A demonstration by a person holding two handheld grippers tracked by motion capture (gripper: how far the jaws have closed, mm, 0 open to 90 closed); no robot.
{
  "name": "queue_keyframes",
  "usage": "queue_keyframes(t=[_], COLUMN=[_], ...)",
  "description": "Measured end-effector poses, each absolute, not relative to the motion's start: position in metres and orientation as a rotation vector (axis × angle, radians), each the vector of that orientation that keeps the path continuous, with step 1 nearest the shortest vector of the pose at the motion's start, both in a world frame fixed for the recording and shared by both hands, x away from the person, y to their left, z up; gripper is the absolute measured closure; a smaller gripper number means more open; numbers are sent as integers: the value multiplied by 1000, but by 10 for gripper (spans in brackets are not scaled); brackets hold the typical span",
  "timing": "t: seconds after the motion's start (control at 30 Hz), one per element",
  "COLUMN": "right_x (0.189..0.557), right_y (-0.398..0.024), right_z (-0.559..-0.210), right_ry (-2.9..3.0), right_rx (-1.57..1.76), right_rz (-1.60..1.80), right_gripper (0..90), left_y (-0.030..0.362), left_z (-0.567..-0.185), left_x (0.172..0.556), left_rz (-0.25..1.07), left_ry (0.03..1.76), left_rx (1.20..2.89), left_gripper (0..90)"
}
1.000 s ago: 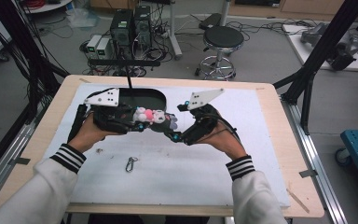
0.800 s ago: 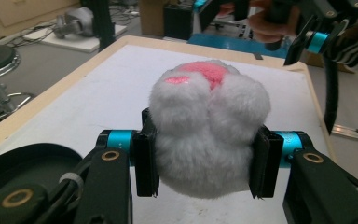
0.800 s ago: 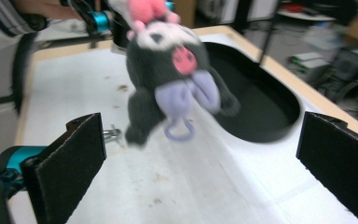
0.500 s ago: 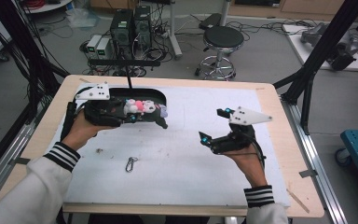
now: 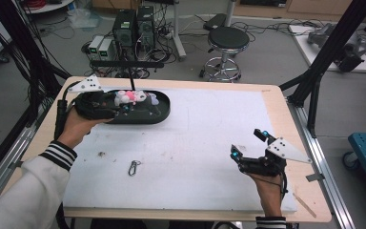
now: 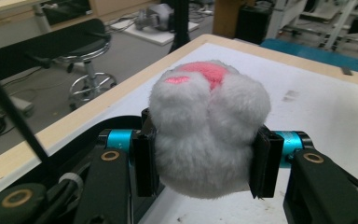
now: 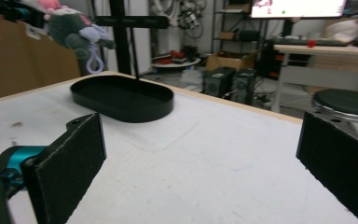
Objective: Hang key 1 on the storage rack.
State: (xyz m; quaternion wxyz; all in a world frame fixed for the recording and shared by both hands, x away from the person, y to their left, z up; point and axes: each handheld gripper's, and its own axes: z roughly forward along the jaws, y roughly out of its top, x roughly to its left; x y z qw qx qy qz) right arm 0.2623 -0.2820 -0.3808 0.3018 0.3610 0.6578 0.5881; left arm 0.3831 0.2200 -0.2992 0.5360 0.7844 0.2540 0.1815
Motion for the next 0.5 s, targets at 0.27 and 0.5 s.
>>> queue_keyframes(t=[0.27, 0.5], right_x=[256, 255], right_y=[-290, -288], right_z=[-404, -422], right_ry=[1664, 1604], right_rx=[963, 993], right_rz=[1513, 1477], right_gripper=[5, 5], left_y=[230, 231], left_z=[-292, -294], left_x=[385, 390], left_rz=[565, 620], left_ry=[676, 764], left_rx=[1809, 1778], left_gripper=[541, 542])
